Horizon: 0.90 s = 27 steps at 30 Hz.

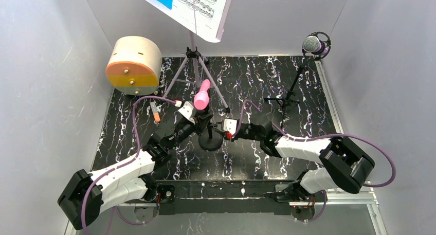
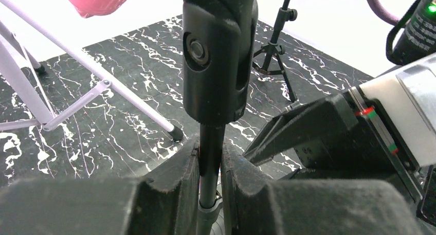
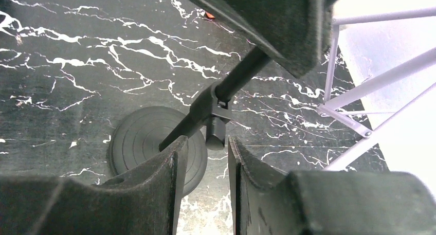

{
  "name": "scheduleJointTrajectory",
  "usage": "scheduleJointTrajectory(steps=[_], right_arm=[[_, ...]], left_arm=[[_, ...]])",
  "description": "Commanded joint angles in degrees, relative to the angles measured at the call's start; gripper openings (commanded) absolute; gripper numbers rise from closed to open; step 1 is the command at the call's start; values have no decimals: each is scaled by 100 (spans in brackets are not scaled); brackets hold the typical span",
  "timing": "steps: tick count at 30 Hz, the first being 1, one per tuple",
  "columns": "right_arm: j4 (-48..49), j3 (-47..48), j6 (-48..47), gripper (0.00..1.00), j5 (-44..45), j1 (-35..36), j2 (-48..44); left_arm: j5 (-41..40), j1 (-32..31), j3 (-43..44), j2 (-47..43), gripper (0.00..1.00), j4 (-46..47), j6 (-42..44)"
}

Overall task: Pack up the instrument practice props
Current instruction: Unscrew the knob on the microphone stand.

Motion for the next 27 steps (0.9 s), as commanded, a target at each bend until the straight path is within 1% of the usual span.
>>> scheduleJointTrajectory(steps=[1,2,3,10,19,25,27], right_arm=[[-51,82,-614,43,622,318,-172],[-58,87,-712,43,744,381,-189],[-66,92,-804,42,860,436,-206],[-149,122,-1266,40,1448,722,-322],[-379,267,-1406,35,1785,981,-245],[-607,362,-1585,25,1977,1048,-183],[-627,360,-1657,17,2042,1078,-154]], left_arm=[[-154,-52,176,-116,0,-380,-217],[-154,-67,192,-124,0,-407,-224],[-337,-76,201,-130,0,-435,-246],[-521,-141,296,-186,0,-700,-265],[-597,-169,385,-249,0,-901,-388],[-617,-169,505,-160,0,-1058,-501],[-583,-169,549,-131,0,-1144,-540]])
